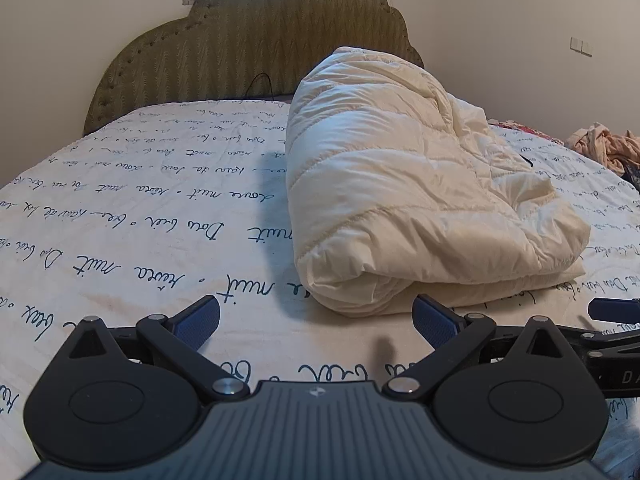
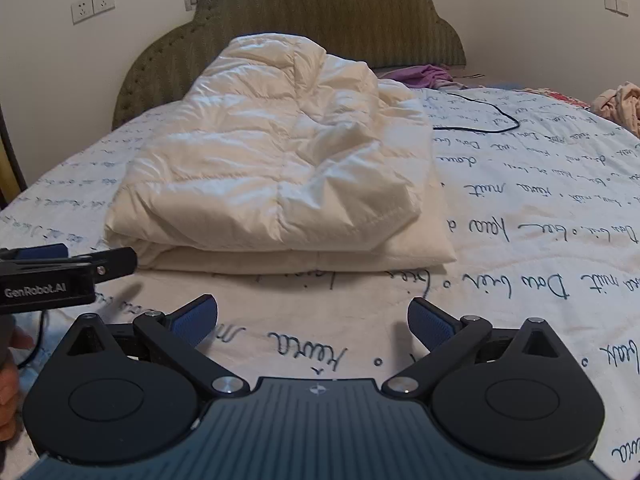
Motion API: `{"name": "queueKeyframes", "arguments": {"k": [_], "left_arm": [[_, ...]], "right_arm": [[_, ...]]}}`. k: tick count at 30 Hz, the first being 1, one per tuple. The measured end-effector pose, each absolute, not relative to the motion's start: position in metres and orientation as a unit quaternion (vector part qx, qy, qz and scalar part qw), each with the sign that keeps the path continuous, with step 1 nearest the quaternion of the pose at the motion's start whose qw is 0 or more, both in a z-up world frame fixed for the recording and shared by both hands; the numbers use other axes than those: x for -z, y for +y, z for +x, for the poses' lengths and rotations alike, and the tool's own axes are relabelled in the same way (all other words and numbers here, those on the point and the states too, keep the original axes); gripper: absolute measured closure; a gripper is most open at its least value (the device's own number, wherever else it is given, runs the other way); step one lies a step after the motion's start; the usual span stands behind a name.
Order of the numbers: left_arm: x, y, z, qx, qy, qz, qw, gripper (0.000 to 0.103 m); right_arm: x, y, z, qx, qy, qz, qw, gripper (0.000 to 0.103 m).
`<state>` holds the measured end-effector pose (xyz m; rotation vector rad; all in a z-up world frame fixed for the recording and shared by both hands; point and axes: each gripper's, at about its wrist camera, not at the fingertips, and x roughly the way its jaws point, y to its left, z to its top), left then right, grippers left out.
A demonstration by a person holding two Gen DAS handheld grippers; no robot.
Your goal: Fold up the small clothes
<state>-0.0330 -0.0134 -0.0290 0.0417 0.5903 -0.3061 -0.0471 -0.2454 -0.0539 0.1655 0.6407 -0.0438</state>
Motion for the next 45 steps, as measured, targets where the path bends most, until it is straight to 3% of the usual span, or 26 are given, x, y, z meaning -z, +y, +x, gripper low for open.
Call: {"name": "queueKeyframes", "arguments": {"k": [15, 45], "left_arm": [[0.055, -0.035, -0.031, 0.132, 0.32, 0.087, 0.934, 0.0], [0.055, -0.033, -0.029, 0.133, 0.324, 0.081, 0.933, 0.0]], "right_arm": [[0.08, -0.243, -0.043, 0.057, 0.331, 0.051, 0.94, 0.0], [0.081, -0.24, -0.041, 0.07, 0.33, 0.056, 0.94, 0.0]]}}
